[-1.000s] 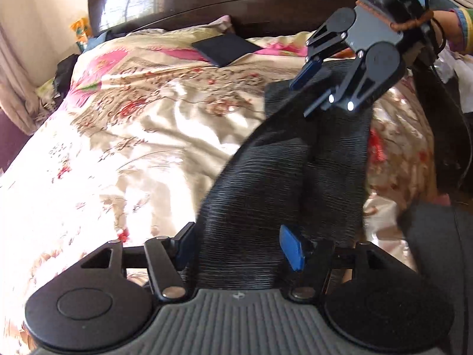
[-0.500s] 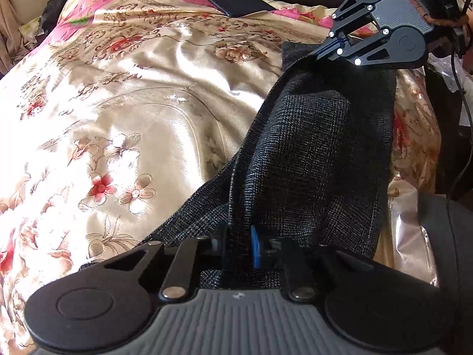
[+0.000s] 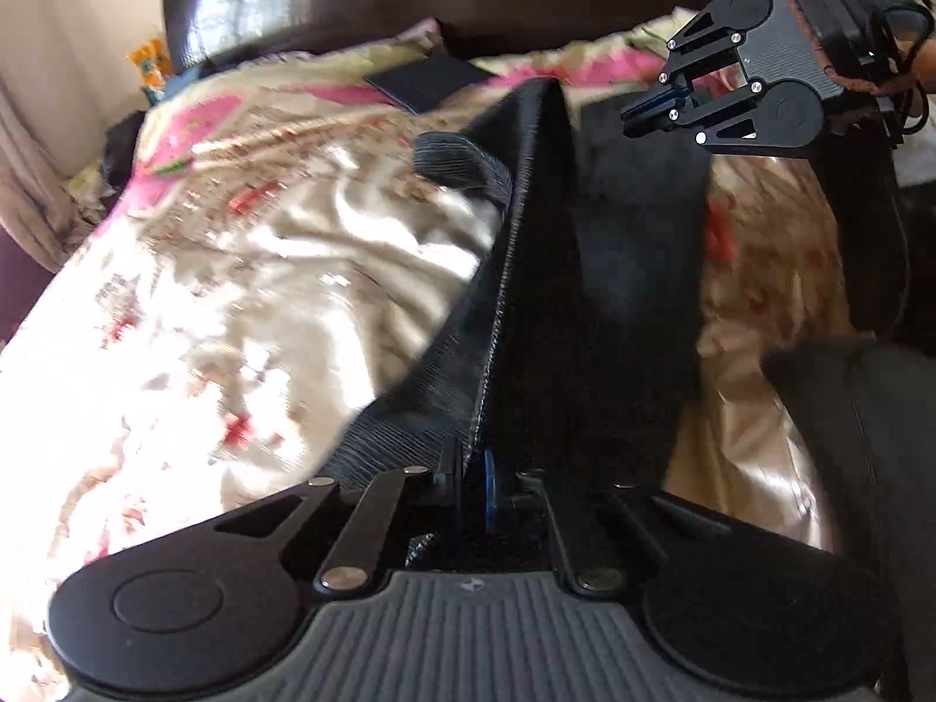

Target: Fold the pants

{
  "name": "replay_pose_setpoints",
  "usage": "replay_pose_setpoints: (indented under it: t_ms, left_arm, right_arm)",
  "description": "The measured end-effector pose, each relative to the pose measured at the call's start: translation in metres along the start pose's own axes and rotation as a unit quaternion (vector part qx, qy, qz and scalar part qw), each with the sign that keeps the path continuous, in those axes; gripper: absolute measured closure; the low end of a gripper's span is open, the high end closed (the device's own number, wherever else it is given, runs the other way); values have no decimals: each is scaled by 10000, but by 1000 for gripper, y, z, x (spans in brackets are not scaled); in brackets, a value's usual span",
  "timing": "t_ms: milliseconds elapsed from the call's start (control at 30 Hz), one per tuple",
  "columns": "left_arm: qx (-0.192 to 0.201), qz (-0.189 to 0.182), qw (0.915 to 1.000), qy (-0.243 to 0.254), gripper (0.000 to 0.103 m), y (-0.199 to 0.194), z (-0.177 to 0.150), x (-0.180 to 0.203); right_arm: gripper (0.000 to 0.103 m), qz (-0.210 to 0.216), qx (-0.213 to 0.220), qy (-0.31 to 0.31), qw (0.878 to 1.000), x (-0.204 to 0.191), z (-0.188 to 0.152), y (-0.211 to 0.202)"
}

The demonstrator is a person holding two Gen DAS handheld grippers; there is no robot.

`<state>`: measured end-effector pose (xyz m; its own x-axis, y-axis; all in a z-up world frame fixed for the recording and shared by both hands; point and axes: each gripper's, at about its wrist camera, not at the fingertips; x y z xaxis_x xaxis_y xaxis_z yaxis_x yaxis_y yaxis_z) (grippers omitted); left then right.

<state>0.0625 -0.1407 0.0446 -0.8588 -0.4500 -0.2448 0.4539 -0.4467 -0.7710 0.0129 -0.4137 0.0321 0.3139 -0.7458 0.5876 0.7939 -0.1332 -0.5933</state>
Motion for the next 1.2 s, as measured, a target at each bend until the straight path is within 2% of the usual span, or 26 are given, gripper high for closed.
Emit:
replay_pose_setpoints:
  t_ms: [67, 100, 167, 233, 300, 333, 400, 433, 467, 533, 667, 733, 767, 800, 833, 933, 1033, 1133, 1200]
  left_arm:
    - [-203, -15, 9994, 270, 80, 11, -8, 20]
    - [-276, -51, 9992, 300, 79, 13, -10, 23]
    - [-349, -97, 9990, 259, 79, 13, -12, 26]
    - [-371, -104, 9991, 183, 79, 11, -9, 24]
    - [-411, -98, 9990, 124, 79, 13, -7, 23]
    - [-430, -74, 9989, 144, 79, 14, -8, 25]
    - [-428, -19, 9989, 201, 79, 14, -8, 27]
    - [-421, -8, 9989, 198, 79, 15, -8, 28]
    - [-414, -10, 9990, 177, 79, 15, -8, 28]
    - [-388, -35, 9992, 82, 79, 15, -7, 25]
    - [-291, -66, 9995, -90, 79, 15, -6, 21]
    - [-244, -70, 9995, -201, 79, 16, -4, 19]
    - [-224, -74, 9994, -260, 79, 17, -3, 18]
    - [-206, -75, 9994, -285, 79, 18, -3, 18]
    - [-187, -65, 9994, -287, 79, 19, -3, 18]
    - [-165, -81, 9994, -287, 79, 20, -1, 17]
    - [-63, -60, 9996, -280, 79, 16, 2, 15]
    - [5, -60, 9995, -303, 79, 16, 5, 14]
    - [-50, -88, 9995, -310, 79, 19, 5, 17]
  right_arm:
    - [98, 308, -557, 338, 9974, -14, -31, 8]
    - [98, 321, -728, 483, 9957, -18, -41, 6]
    - [91, 224, -658, 874, 9937, -13, -48, -5]
    - [88, 352, -557, 1781, 9818, 11, -47, -12]
    - [87, 625, -255, 2875, 9554, 39, -42, -12]
    - [81, 771, -118, 3561, 9312, 54, -41, -5]
    - [72, 970, -106, 4643, 8803, 73, -46, 16]
    - [72, 1052, -128, 5093, 8540, 80, -50, 29]
    - [73, 1102, -180, 5384, 8353, 82, -55, 43]
    - [71, 850, -283, 5728, 8148, 83, -63, 63]
    - [71, 624, -92, 6214, 7810, 87, -71, 85]
    - [72, 535, -52, 6315, 7735, 89, -69, 97]
    - [77, 486, -62, 6309, 7744, 89, -68, 102]
    - [89, 394, -112, 6294, 7760, 89, -66, 107]
    - [96, 354, -147, 6307, 7751, 90, -66, 110]
    - [97, 563, 76, 6500, 7578, 98, -74, 98]
    - [97, 504, 467, 6531, 7541, 118, -79, 64]
    - [97, 218, 839, 6445, 7597, 139, -86, 23]
    - [97, 12, 817, 6503, 7553, 147, -101, 5]
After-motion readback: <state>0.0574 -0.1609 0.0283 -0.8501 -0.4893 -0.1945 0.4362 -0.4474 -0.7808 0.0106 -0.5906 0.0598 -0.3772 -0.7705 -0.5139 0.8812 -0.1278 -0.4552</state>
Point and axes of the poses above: each gripper's, at about its wrist camera, not at the fingertips, and y roughly the way its jaws point, x to its right, z to its top, and after that the axes turned 3 degrees about z, right-handed
